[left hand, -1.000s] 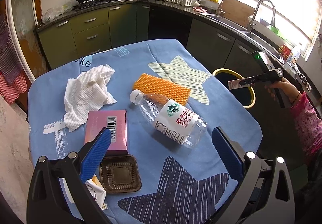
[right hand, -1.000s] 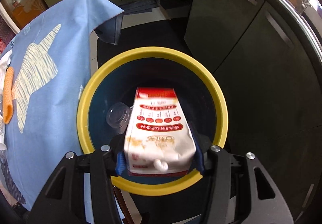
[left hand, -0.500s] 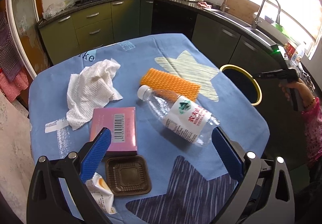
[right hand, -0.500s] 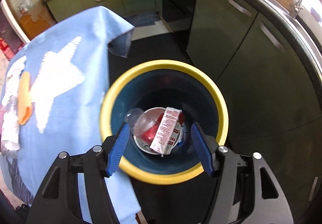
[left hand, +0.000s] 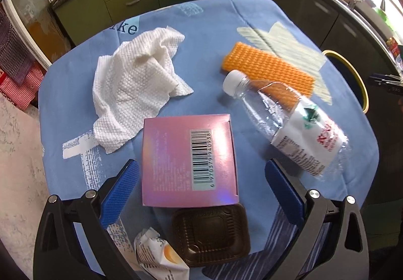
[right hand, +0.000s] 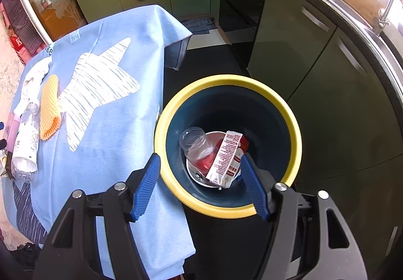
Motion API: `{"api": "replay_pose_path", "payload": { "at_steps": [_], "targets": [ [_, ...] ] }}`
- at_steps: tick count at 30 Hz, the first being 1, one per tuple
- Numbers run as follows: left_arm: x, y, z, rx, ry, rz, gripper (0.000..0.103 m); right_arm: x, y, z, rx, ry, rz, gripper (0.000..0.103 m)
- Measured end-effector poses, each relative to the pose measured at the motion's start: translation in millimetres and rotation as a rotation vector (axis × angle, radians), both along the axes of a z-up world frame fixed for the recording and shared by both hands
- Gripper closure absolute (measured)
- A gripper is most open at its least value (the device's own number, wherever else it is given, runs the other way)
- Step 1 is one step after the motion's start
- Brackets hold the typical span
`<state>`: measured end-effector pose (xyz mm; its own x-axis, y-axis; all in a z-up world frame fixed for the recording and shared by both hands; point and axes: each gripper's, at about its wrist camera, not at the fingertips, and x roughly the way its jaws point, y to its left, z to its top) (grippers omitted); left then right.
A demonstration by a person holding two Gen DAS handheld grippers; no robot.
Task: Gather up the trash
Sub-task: 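Grasp the pink barcode box with the left gripper, then carry the pink box over the bin and open the left gripper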
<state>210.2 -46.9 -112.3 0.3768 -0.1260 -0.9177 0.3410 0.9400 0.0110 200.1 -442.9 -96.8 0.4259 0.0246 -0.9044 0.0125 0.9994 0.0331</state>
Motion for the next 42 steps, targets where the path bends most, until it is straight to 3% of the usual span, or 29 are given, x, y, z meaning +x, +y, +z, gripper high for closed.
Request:
{"api": "replay_pose_path", "payload": {
  "at_steps": [10,18,24,34,42],
  "targets": [
    [14,-1,-23,0.02,0.061,0.019,0.01,6,5,-6,0.001,0.017,0.021,0.04],
    [21,-1,-39,0.051,0.087,0.043,0.026,8,13,-8,-0.001,0.025,0.04,0.04],
    [24,0,-40,0.033,0.08,0.053,0.027,8,17,-5,-0.006,0.022,0.048,0.04],
    [4,-7,23,0.005,-0.037,0.013,0.027,2,13,-3,-0.001,0.012,0.037,0.04],
    [-24,-66,87,-0.026,-0.121,-0.155,0.027,-23,-14,-3,0.015,-0.016,-0.027,0.04]
  ]
}}
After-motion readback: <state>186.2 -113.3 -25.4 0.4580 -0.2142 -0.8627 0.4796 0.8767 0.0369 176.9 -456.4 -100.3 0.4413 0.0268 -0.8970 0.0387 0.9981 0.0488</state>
